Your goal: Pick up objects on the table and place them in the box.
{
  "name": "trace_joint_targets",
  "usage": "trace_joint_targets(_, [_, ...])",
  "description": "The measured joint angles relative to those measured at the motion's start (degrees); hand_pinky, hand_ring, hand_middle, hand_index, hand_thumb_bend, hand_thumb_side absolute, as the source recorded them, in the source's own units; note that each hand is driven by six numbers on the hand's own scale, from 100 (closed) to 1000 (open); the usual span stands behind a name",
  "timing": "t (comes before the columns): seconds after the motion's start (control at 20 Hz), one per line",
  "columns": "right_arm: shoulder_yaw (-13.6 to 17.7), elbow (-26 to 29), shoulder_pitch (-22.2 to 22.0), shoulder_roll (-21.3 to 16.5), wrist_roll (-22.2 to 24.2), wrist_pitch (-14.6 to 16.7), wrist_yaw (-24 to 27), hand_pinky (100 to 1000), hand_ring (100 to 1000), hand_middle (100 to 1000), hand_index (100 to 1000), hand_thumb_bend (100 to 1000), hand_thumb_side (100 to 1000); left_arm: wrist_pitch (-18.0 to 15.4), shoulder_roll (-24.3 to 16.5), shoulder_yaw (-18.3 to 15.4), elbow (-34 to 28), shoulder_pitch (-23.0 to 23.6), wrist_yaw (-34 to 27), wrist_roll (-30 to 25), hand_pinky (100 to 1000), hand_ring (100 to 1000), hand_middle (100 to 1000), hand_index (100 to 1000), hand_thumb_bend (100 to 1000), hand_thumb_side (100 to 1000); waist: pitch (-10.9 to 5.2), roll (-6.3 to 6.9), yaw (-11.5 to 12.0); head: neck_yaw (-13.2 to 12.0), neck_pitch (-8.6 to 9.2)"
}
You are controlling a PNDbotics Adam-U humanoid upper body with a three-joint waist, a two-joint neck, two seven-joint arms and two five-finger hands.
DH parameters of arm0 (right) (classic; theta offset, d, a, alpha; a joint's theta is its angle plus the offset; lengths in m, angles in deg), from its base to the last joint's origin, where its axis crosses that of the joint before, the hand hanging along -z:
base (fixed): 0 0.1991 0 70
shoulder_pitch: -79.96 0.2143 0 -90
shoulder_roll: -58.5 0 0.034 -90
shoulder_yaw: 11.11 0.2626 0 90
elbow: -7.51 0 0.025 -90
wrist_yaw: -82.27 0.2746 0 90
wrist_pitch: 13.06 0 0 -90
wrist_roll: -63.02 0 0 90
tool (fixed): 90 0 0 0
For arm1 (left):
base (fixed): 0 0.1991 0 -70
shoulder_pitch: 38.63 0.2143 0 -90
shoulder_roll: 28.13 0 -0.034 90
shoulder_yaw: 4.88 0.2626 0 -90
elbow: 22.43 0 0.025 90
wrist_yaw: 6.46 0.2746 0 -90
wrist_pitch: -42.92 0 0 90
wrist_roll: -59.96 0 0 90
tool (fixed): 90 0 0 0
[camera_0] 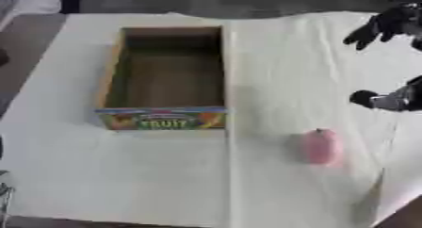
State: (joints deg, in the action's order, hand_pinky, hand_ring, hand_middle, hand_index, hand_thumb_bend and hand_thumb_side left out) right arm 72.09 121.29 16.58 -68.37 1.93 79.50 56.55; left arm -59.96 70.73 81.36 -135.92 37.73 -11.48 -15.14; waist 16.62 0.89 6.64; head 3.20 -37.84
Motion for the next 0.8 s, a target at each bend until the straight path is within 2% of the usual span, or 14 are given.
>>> trace_joint_targets(0.1, [0.0,0.0,-0.2,0.0,0.1,-0.1,0.1,669,736,653,819,448,453,0.0,0.0,0.0,0.0,0.0,0.0,0.0,709,634,610,823,100,609,0.0,0.0,0.0,0.0,0.14])
trace_joint_targets(0.35, [0.0,0.0,-0.4,0.0,0.0,-0.4,0.2,680,742,664,702,446,428,0.0,0.0,0.0,0.0,0.0,0.0,0.0,709,634,610,823,100,609,0.0,-0.03,-0.1,0.0,0.21])
trace_joint_targets(0.5, [-0.3,0.0,-0.4,0.0,-0.2,-0.8,0.2,680,747,673,724,446,411,0.0,0.0,0.0,0.0,0.0,0.0,0.0,709,634,610,824,100,609,0.0,-0.11,-0.2,0.1,0.25])
trace_joint_targets(0.7, [-1.0,0.0,-0.4,0.0,0.4,-1.2,0.2,692,765,701,816,445,408,0.0,0.0,0.0,0.0,0.0,0.0,0.0,708,634,610,823,100,609,0.0,-0.14,-0.3,0.2,0.26])
trace_joint_targets(0.8, [-1.3,0.0,-0.4,0.0,1.0,-1.2,0.2,693,766,703,818,445,403,0.0,0.0,0.0,0.0,0.0,0.0,0.0,708,634,610,823,100,609,0.0,-0.16,-0.3,0.3,0.26])
